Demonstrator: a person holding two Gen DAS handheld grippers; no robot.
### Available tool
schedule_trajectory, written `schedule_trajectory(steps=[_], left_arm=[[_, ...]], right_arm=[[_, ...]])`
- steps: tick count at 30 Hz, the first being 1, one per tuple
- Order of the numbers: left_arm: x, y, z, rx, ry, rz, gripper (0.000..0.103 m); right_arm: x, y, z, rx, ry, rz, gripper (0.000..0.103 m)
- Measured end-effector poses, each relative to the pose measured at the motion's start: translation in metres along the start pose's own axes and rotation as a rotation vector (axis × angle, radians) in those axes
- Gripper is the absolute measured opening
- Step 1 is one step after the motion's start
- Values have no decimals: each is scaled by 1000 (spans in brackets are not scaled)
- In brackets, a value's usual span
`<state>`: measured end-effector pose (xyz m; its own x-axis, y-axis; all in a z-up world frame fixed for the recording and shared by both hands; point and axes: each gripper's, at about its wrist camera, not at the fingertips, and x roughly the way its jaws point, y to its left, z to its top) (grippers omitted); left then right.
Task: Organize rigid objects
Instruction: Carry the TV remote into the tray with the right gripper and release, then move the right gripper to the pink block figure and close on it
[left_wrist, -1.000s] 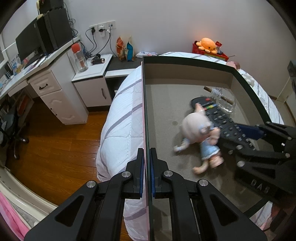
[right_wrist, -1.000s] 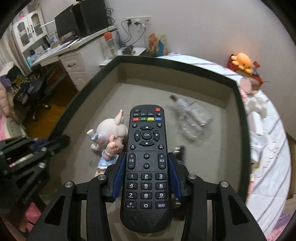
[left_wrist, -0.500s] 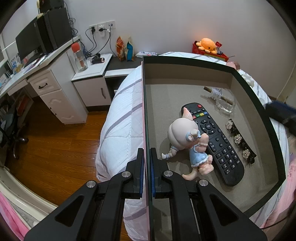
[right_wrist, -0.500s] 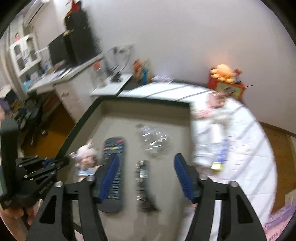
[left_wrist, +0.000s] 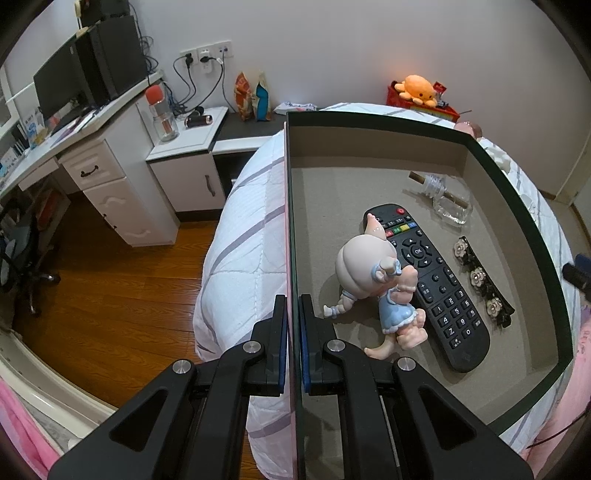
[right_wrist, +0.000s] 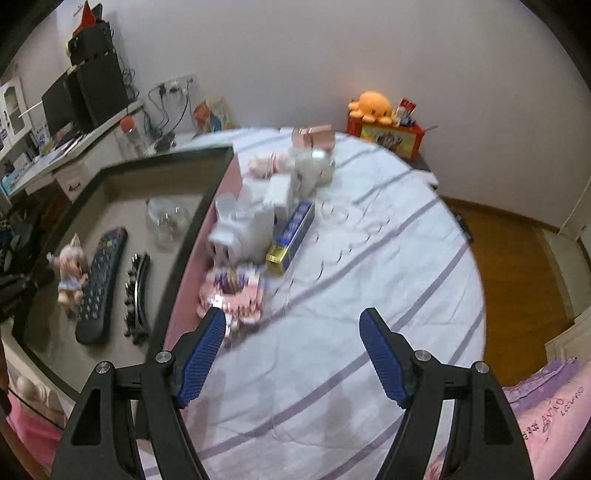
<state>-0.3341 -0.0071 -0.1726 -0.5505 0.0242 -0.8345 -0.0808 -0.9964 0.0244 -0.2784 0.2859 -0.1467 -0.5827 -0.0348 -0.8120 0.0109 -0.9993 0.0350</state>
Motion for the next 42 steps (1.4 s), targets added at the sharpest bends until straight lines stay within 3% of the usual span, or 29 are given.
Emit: schedule_trajectory(steps=[14,23,26,38,40,42], left_arm=[[-1,-1,0,8,6,18,5],[0,-1,0,13,7,23,5],[0,-2,0,13,7,24,5],[0,-2,0,13,8,28,5],[0,-2,0,15,7,29,5],[0,-3,0,15,7,28,5]], right_arm=[[39,-1,-3,-26,95,174,76],[29,-25,1,25,31,-11,78],[28,-21,2,18,37,79,78],[52,-7,8,-81,66,198,78],[54,-7,9,-85,71,224,74],[53,-5,9,-99,60,270,54]])
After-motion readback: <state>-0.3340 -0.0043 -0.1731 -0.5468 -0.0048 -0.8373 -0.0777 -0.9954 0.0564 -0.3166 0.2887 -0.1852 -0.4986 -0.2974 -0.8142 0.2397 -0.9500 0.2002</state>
